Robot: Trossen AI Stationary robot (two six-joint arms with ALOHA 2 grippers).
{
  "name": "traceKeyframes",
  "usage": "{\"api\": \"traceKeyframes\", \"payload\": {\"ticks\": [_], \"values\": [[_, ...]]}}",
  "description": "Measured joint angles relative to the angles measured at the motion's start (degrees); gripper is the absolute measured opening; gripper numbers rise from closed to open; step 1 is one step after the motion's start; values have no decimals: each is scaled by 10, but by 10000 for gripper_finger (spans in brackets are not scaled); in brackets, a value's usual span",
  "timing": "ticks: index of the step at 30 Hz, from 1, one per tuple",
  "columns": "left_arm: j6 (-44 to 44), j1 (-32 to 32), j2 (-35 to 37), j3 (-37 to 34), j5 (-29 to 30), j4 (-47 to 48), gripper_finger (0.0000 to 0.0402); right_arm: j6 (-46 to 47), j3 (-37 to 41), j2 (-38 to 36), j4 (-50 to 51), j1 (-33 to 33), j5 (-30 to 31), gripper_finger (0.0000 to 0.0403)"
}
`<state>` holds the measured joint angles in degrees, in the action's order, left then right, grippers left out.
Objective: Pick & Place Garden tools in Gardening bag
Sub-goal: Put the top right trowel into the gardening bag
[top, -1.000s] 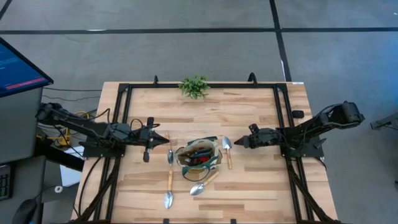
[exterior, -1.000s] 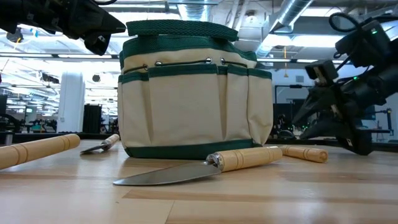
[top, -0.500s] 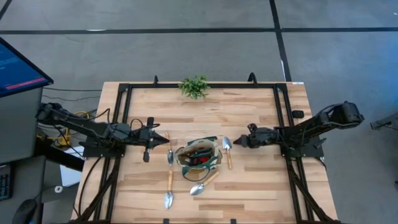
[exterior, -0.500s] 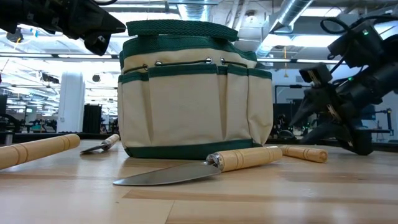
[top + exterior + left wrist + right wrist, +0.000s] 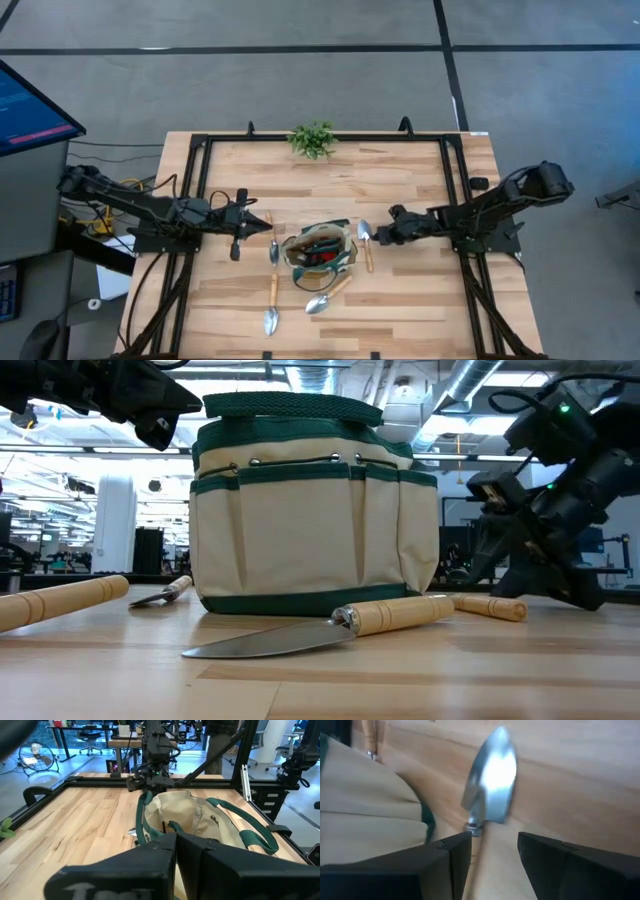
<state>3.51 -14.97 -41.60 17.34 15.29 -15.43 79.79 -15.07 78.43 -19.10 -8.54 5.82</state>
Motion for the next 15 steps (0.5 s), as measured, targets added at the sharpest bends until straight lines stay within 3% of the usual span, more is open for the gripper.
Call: {"api": "traceKeyframes", "payload": {"ticks": [8, 15], "values": [[0, 0, 0, 0, 0, 0, 3, -24, -89, 102, -3, -24, -3, 150], [0, 0, 0, 0, 2, 1, 3, -14, -151, 149, 69, -24, -14, 149]]}}
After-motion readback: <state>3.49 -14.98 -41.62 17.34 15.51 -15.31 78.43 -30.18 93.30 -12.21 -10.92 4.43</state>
